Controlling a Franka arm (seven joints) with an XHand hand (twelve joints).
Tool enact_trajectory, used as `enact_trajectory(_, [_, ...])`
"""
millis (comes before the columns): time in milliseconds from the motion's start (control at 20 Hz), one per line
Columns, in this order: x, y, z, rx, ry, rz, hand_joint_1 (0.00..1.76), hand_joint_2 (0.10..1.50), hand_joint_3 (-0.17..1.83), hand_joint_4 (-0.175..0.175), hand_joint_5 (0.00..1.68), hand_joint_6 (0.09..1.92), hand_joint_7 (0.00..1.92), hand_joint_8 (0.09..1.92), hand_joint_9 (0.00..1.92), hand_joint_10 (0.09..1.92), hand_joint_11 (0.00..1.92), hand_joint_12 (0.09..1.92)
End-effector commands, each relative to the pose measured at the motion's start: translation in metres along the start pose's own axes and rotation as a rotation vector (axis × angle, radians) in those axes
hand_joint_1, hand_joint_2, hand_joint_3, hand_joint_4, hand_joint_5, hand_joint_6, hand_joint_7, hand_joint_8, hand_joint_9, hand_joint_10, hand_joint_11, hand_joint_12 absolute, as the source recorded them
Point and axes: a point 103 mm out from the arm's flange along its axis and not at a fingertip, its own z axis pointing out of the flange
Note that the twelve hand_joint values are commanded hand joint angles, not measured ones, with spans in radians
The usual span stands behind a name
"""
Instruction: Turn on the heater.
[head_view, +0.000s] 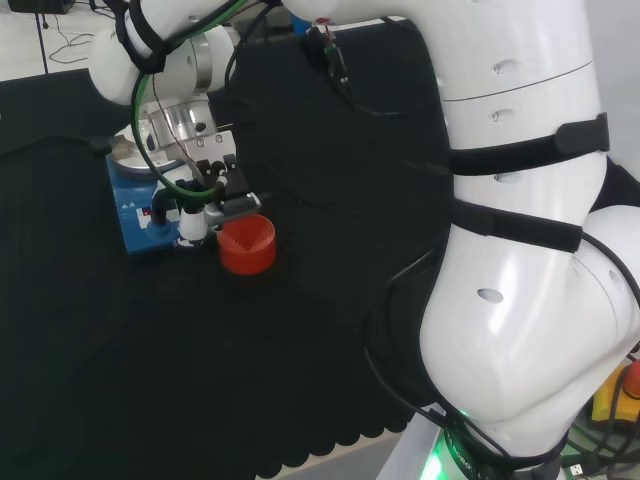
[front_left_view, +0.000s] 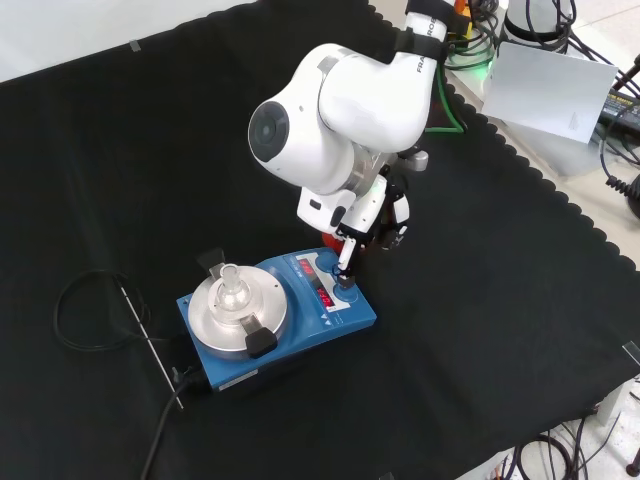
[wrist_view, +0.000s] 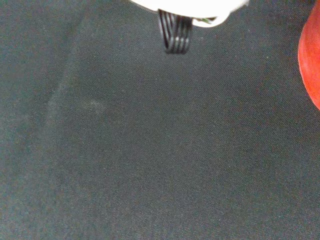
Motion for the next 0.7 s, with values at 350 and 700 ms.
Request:
enact_trajectory(350, [-0.0017, 0.0007, 0.0019, 0.004, -0.002, 0.004, 1.39, 0.73, 0.95, -0.044, 0.28, 0.56, 1.48, 1.54, 1.48, 1.32, 1.14, 1.19])
enact_trajectory(700, [-0.0031, 0.0012, 0.0047, 0.013, -0.005, 0.005, 1.39, 0.73, 0.95, -0.045, 0.28, 0.56, 1.48, 1.54, 1.49, 1.32, 1.14, 1.19])
